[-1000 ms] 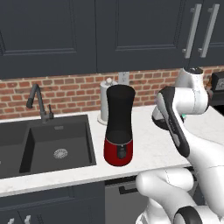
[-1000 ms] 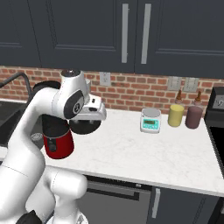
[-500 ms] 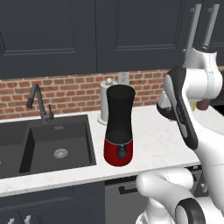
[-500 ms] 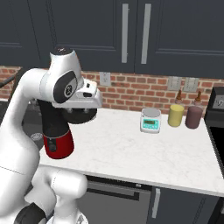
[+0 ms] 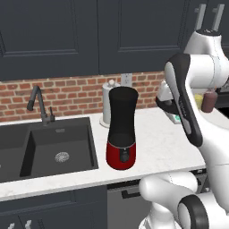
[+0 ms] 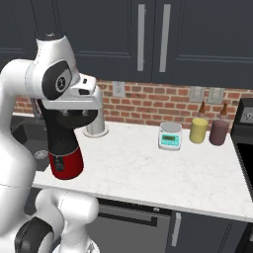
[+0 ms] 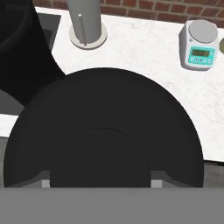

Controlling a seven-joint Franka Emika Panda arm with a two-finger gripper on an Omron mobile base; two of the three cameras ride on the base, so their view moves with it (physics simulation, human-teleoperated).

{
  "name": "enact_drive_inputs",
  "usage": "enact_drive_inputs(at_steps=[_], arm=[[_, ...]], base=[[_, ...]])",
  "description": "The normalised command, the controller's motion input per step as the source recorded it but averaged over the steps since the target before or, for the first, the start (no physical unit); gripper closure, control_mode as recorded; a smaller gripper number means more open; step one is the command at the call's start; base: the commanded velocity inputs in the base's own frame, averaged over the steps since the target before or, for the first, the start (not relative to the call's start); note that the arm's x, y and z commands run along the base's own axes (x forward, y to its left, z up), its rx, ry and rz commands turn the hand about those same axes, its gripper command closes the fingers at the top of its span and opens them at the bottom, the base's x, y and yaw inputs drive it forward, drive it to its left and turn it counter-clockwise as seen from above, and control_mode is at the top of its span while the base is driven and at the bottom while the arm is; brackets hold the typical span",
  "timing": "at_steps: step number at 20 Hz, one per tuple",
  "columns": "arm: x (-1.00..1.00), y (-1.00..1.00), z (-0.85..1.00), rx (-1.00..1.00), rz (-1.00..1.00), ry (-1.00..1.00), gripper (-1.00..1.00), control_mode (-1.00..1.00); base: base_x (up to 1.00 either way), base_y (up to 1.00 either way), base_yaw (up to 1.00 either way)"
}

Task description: Close the lid blender by securely placing the lid on top.

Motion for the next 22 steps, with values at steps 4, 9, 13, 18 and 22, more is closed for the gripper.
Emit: enact_drive_inputs(at_steps=[4,9,13,18,22], arm=[[0.00,0.44,0.27,0.00,0.00,0.00,1.00,-1.00],[0.00,0.43,0.12,0.00,0.00,0.00,1.00,-1.00],[0.01,0.40,0.00,0.00,0.00,0.00,1.00,-1.00],[0.11,0.37,0.00,0.00,0.00,0.01,1.00,-1.00],[0.18,0.35,0.00,0.00,0.00,0.02,1.00,-1.00]], base=[[0.00,0.00,0.00],[0.00,0.00,0.00],[0.00,0.00,0.00],[0.00,0.00,0.00],[0.00,0.00,0.00]])
